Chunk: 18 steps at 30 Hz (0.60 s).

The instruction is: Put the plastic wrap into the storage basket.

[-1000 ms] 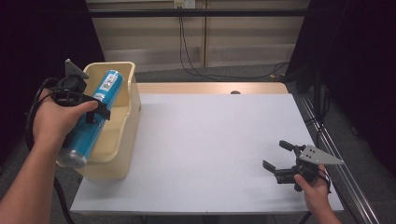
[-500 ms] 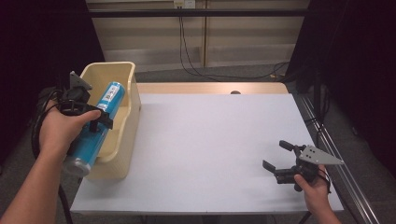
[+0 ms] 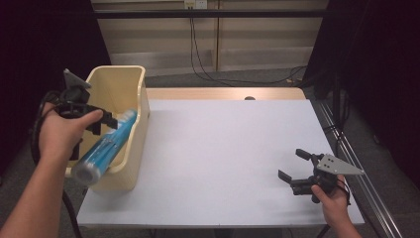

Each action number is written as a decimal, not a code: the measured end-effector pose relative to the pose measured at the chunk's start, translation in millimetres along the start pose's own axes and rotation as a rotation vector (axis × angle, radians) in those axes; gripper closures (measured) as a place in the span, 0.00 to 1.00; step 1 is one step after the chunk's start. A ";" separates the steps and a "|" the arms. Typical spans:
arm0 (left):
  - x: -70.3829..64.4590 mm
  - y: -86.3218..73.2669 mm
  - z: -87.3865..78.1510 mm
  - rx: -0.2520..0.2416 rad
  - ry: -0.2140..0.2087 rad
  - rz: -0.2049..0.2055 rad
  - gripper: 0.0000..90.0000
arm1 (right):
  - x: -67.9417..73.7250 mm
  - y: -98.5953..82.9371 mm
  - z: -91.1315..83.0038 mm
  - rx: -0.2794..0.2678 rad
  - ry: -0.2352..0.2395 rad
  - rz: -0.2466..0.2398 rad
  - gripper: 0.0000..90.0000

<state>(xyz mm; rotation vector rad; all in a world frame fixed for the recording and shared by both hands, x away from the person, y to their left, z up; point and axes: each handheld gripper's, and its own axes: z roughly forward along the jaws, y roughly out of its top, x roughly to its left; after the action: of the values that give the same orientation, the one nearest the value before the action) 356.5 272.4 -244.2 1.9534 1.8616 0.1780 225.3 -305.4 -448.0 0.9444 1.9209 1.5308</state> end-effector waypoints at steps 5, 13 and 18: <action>-8.9 9.8 -9.9 -0.009 -0.010 0.009 0.38 | 0.5 0.4 0.6 -0.001 -0.001 -0.006 0.01; -31.5 13.6 12.4 -0.016 -0.059 0.054 0.34 | -0.7 0.0 0.5 0.003 -0.003 -0.002 0.01; -48.2 15.1 21.5 -0.021 -0.103 0.083 0.31 | -0.1 -0.2 0.7 0.007 -0.003 -0.012 0.01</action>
<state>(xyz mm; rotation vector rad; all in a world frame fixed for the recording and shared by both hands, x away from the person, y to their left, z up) 374.4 220.6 -247.9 1.9884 1.7087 0.1185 225.8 -305.1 -448.4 0.9353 1.9279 1.5160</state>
